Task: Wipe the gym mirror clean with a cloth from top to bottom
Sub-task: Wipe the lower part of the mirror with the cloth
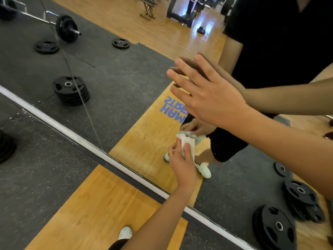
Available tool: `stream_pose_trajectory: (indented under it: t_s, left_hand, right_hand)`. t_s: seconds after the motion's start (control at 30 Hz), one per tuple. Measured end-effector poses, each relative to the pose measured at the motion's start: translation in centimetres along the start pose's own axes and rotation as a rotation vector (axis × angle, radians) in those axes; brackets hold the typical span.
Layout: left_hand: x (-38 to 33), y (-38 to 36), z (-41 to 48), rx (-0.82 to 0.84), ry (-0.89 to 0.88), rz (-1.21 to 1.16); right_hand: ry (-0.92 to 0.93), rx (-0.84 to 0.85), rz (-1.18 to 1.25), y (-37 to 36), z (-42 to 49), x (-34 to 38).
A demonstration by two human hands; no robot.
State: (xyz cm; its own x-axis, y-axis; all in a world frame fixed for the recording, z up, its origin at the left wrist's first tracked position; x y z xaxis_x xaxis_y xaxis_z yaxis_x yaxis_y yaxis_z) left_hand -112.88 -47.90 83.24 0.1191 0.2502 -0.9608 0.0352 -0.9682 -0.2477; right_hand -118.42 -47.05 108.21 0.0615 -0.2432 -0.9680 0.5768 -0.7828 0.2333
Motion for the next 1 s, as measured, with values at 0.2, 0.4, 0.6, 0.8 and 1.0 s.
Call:
stream_pose_trajectory:
  t_s: [0.2, 0.4, 0.6, 0.8, 1.0]
  left_hand:
    - [-2.9, -2.0, -1.2, -0.17, 0.013, -0.175]
    - [-3.5, -3.6, -1.9, -0.364, -0.089, -0.23]
    - [-3.5, -4.0, -2.2, -0.426, -0.137, -0.233]
    - [-3.1, -5.2, -4.2, -0.387, -0.13, -0.239]
    - [-4.5, -4.1, -3.2, -0.287, -0.259, -0.102]
  right_hand:
    - [0.011, -0.02, 0.072, 0.7, 0.1, -0.2]
    - [0.029, -0.183, 0.256, 3.9, -2.5, -0.5]
    - [-0.021, -0.032, 0.274, 2.5, -14.9, -1.0]
    - [0.075, 0.043, 0.11, -0.2, -17.7, -0.4]
    - [0.055, -0.001, 0.097, -0.4, -17.6, -0.3]
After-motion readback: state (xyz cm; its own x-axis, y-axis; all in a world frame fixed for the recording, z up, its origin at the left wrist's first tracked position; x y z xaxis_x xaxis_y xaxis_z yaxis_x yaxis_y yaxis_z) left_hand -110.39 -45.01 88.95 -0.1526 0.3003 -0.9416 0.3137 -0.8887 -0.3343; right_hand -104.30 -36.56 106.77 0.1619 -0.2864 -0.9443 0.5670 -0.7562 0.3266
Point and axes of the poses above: each hand's wrist, its own z-axis towards the middle knuckle, its own y-axis out of the back of the hand, x = y × z, the point moved 10 cm from there along z, towards the middle knuckle, and after that the axes turned 11 degrees about -z, right-handed, at the moved point
